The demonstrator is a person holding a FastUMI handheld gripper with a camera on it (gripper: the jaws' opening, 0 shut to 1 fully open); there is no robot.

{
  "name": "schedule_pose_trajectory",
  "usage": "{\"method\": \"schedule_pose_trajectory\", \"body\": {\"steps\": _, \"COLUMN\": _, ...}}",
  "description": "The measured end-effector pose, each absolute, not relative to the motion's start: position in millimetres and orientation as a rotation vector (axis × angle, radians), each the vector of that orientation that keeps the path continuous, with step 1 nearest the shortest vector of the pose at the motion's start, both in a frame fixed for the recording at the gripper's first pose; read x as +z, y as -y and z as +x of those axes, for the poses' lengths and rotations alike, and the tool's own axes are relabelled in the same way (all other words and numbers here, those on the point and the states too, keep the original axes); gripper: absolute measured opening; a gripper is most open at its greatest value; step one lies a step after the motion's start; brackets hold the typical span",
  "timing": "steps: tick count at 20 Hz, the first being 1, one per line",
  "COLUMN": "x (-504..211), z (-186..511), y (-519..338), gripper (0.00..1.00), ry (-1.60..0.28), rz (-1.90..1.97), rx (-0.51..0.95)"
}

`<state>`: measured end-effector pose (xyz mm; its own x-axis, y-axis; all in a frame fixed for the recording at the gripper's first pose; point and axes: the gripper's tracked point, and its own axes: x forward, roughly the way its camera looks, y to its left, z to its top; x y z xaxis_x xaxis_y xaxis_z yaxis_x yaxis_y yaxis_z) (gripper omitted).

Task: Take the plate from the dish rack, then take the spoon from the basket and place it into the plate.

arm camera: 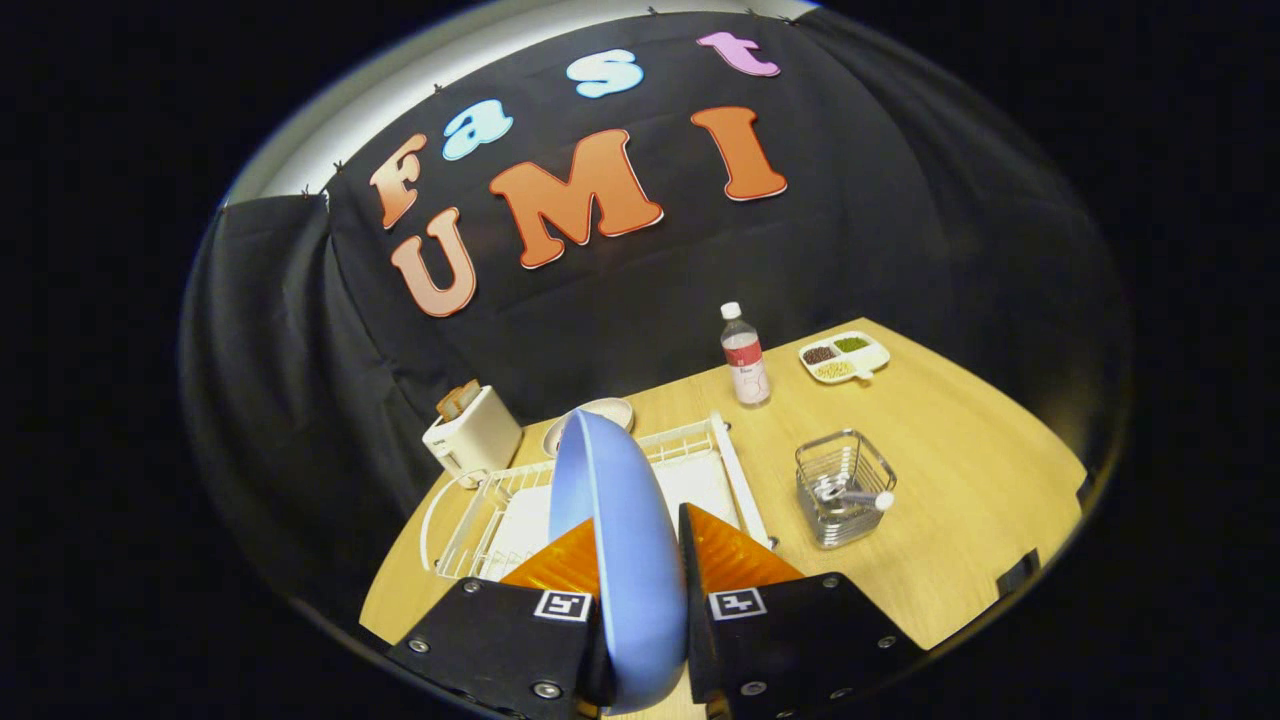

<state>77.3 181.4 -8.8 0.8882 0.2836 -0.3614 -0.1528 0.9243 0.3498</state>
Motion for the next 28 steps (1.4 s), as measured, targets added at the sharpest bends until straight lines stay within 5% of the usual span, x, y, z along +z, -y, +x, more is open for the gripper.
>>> {"method": "schedule_pose_trajectory", "body": {"steps": 12, "x": -134.1, "z": 20.2, "y": -196.5, "gripper": 0.29, "ry": -0.579, "rz": 0.649, "rx": 0.329}}
{"method": "schedule_pose_trajectory", "body": {"steps": 28, "x": -177.2, "z": 29.9, "y": -172.9, "gripper": 0.34, "ry": -0.644, "rz": 0.646, "rx": 0.183}}
